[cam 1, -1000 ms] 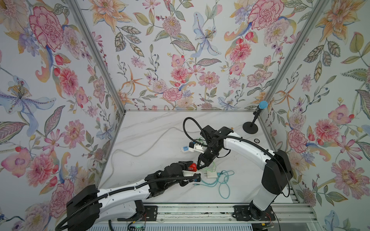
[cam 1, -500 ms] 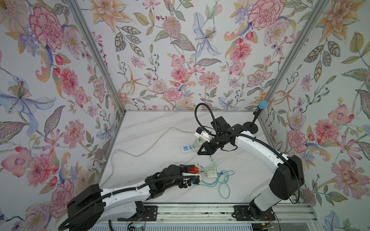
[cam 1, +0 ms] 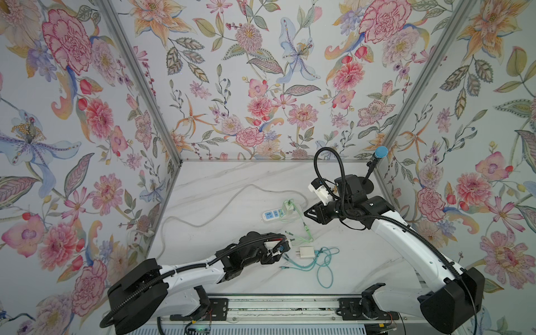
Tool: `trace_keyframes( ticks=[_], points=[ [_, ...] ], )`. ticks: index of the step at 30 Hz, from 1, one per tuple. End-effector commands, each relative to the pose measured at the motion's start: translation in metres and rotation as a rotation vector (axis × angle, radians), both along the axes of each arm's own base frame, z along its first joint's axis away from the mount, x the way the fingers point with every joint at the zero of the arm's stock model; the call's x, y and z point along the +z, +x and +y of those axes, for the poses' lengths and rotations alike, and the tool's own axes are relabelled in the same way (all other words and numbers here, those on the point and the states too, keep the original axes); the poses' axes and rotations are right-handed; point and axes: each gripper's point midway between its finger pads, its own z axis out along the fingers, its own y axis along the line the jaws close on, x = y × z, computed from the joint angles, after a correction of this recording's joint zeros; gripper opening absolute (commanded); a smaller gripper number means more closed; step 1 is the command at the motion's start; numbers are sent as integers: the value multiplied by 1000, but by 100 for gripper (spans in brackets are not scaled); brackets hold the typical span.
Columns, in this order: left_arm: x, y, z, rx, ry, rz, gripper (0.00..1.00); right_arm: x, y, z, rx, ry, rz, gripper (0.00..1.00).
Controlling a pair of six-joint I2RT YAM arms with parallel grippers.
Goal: Charge the electric shaver
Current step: Place the electric shaver at the center of the board.
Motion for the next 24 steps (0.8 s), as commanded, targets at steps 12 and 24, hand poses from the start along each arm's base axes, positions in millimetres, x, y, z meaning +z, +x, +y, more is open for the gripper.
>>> trace_keyframes(
  ticks=[12, 24],
  points=[
    [14, 88, -116, 23, 1, 102, 0, 6, 50, -107, -520, 48, -127, 34],
    [-10, 138, -193, 50, 45, 148, 0, -9, 62, -127, -576, 19, -123, 33]
  ],
)
